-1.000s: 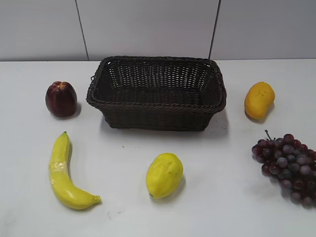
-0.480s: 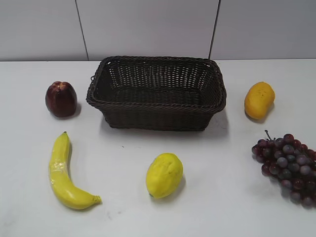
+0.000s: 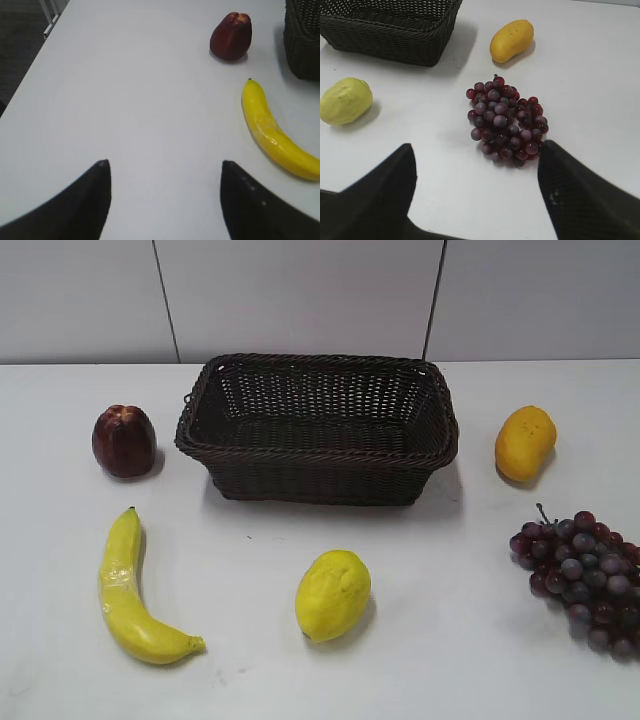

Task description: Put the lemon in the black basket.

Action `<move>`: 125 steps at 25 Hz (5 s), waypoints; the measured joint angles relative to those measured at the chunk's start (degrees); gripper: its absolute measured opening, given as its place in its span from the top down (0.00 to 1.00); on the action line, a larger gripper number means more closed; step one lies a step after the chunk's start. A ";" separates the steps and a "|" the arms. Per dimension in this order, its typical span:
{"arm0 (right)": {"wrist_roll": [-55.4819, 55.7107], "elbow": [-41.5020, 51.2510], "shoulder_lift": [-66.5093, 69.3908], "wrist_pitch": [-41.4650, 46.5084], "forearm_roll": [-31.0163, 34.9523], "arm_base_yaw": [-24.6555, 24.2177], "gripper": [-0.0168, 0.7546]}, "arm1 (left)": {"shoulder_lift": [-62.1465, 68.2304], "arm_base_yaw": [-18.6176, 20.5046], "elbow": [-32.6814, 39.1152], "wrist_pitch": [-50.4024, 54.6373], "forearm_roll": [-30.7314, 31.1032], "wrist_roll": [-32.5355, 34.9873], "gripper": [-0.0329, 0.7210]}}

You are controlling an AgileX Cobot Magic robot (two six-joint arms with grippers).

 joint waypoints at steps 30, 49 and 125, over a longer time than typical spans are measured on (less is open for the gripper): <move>0.00 0.00 0.00 0.00 0.00 0.00 0.24 | 46.33 -0.56 -13.79 -0.34 -4.44 0.00 0.29; 0.00 0.00 0.00 0.00 0.00 0.00 0.24 | 78.25 -29.74 -32.21 -2.40 -4.44 -2.93 0.20; 0.00 0.00 0.00 0.00 0.00 0.00 0.24 | 105.31 -50.98 -54.38 -23.24 1.89 -9.71 0.23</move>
